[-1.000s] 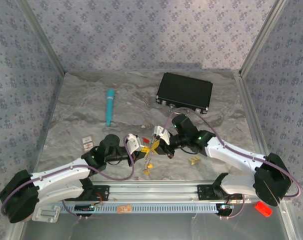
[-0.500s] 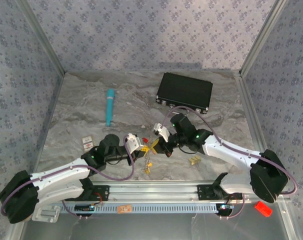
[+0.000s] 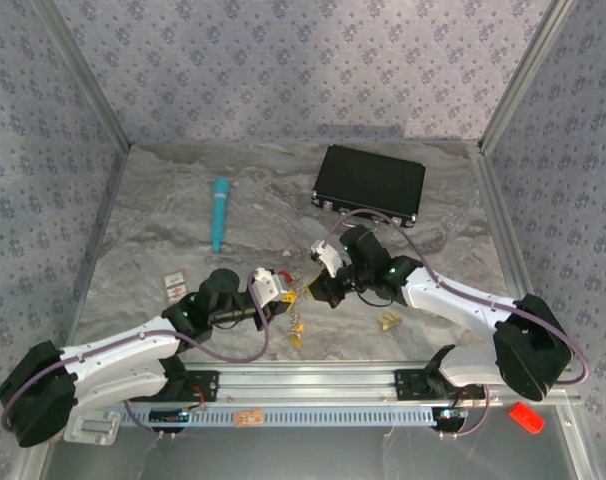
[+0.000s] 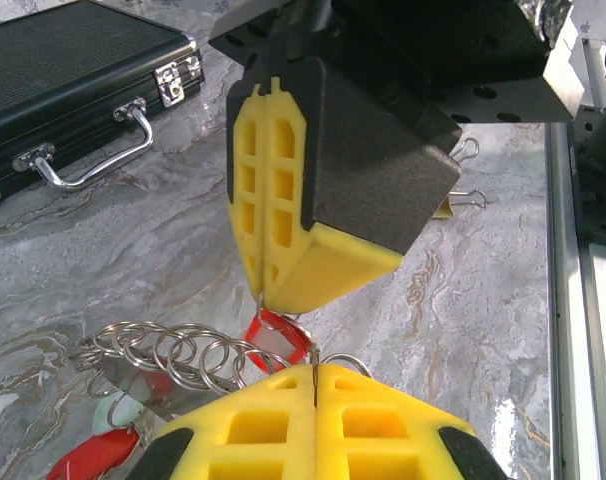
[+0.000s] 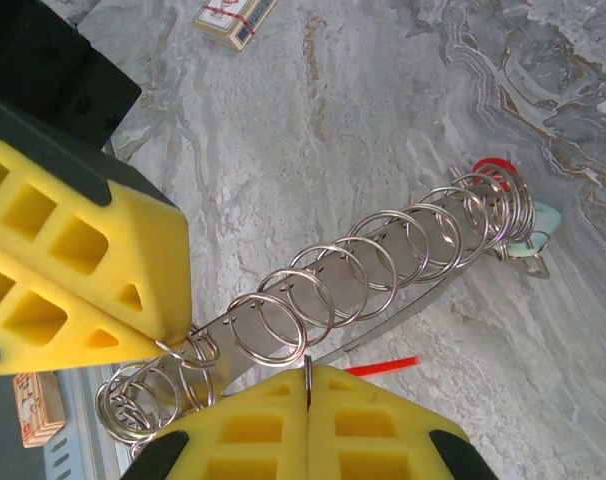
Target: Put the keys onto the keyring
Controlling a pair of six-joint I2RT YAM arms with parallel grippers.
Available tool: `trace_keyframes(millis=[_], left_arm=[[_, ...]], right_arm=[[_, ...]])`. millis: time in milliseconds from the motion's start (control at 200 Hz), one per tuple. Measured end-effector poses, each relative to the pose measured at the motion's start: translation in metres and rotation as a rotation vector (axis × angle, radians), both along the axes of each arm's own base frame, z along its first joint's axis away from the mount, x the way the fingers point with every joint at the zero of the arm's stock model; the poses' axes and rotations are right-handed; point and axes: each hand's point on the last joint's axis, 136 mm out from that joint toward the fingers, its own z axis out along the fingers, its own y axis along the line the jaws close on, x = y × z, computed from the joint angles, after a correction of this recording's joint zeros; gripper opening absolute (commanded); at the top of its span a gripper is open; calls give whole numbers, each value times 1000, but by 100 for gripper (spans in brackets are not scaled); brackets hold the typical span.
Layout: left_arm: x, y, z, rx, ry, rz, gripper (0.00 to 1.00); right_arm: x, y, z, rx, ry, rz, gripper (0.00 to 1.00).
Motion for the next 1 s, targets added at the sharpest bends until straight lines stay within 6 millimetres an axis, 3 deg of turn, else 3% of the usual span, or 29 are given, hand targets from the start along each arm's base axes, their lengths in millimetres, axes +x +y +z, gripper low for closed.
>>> trace_keyframes(millis=[305, 545, 685, 765, 850, 925, 1000], left_arm=[[7, 0, 1, -16, 19, 47, 0], [18, 3, 4, -53, 113, 149, 0], [21, 2, 9, -70, 147, 177, 0], [21, 2, 9, -75, 161, 182, 0], [21, 3, 8, -77, 169, 185, 0], [21, 2, 8, -80, 176, 188, 0], [21, 2, 8, -81, 179, 188, 0]], right_arm=[[5, -7, -5, -28, -1, -59, 0], [-9, -34, -53, -148, 126, -181, 0], [-6, -46, -69, -188, 191, -272, 0], [0, -53, -79, -213, 231, -329, 12], [3, -59, -89, -242, 262, -374, 33], [5, -63, -89, -251, 258, -392, 39], [8, -62, -74, -217, 215, -392, 41]])
